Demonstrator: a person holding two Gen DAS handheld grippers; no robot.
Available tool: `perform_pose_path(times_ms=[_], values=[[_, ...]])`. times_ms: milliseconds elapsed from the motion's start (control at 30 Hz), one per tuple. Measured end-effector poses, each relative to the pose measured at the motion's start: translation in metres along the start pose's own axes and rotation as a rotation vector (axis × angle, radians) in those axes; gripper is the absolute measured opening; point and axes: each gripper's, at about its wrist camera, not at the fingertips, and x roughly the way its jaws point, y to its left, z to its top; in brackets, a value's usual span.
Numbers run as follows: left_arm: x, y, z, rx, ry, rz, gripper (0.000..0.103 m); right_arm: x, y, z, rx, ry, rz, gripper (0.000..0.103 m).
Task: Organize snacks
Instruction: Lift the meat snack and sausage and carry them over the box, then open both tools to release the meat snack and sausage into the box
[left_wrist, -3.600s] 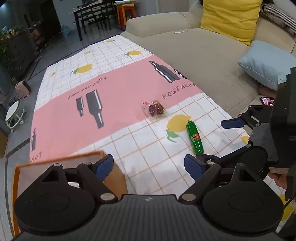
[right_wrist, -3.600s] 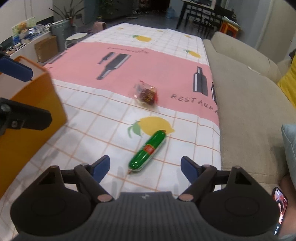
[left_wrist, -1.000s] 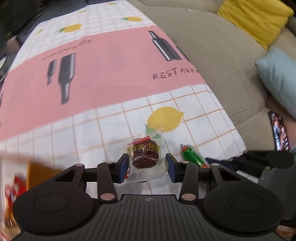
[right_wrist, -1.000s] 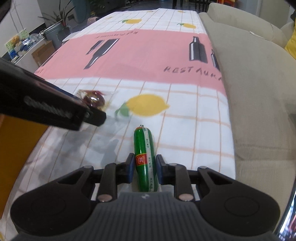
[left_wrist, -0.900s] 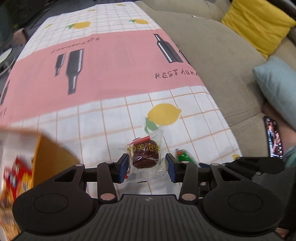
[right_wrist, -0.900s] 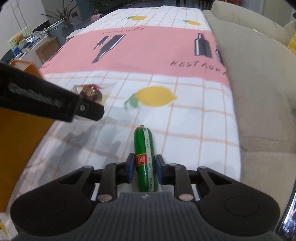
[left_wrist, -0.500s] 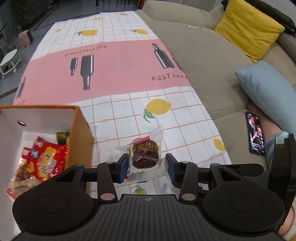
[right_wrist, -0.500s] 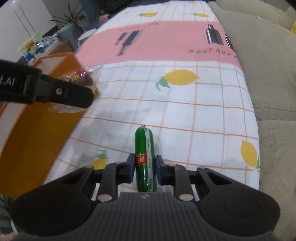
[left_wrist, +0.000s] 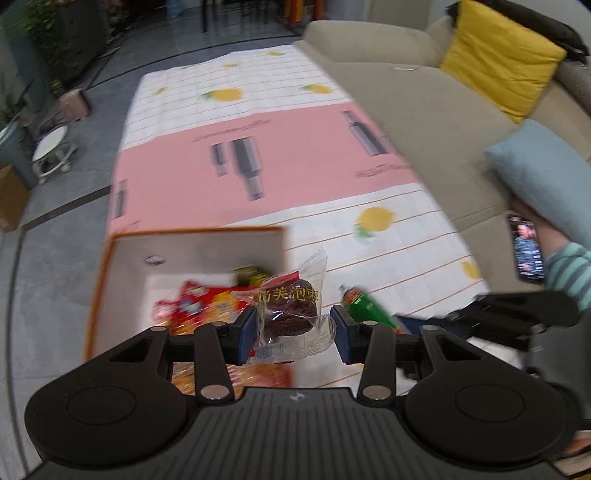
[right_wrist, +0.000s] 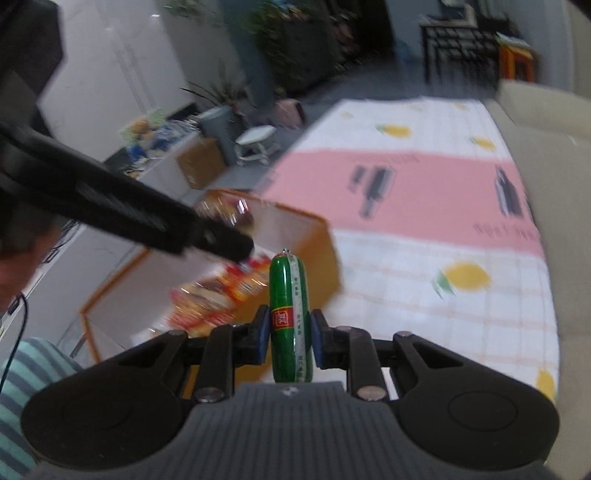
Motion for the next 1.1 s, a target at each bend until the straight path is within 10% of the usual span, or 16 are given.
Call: perform_pose_path(times_ms=[1100], values=[[0.105, 0.123, -0.041, -0.278, 0.293, 0.022, 0.05, 0.163, 0.091, 0.027, -0.615, 0.287, -0.157, 0.019]])
